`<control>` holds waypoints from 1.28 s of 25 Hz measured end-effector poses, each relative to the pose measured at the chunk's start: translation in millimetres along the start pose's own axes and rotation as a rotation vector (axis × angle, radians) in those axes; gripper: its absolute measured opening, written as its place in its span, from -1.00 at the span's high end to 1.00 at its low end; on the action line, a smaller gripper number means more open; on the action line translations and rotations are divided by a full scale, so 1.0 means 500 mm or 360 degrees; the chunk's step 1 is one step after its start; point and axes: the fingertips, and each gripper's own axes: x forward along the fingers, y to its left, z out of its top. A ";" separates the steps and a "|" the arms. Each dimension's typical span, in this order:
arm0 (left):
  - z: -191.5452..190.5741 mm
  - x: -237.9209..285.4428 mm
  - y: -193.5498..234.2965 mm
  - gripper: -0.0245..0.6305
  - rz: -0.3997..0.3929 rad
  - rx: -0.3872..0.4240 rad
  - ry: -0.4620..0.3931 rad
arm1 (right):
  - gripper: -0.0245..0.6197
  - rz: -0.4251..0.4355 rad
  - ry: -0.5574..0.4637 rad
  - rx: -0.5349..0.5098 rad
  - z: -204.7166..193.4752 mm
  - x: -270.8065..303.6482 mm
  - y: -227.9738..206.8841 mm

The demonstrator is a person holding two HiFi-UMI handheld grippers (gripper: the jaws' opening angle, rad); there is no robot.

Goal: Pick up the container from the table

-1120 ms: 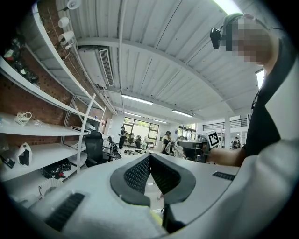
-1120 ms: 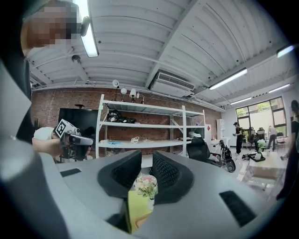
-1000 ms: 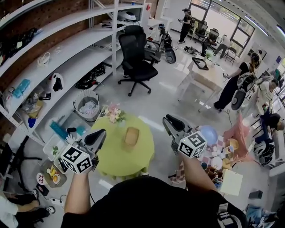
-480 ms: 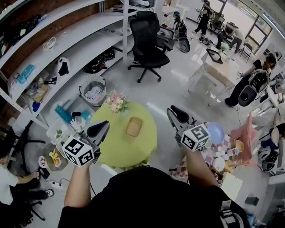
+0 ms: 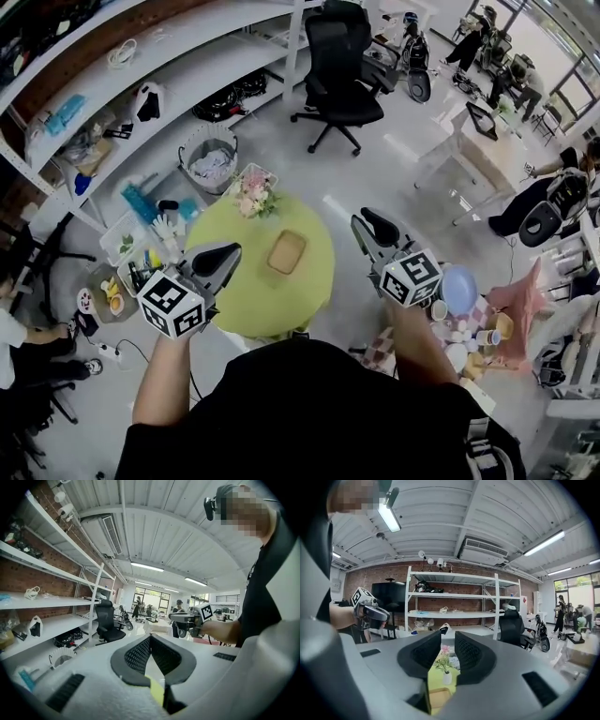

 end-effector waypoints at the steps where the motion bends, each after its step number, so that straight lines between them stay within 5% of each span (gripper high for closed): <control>1: -0.006 0.002 0.005 0.88 0.0016 -0.0008 0.0004 | 0.63 0.0016 0.0014 -0.0002 -0.009 0.009 -0.002; 32: -0.123 0.026 0.099 0.88 0.0268 -0.0200 0.0070 | 0.51 0.0280 0.0532 -0.0169 -0.316 0.209 -0.012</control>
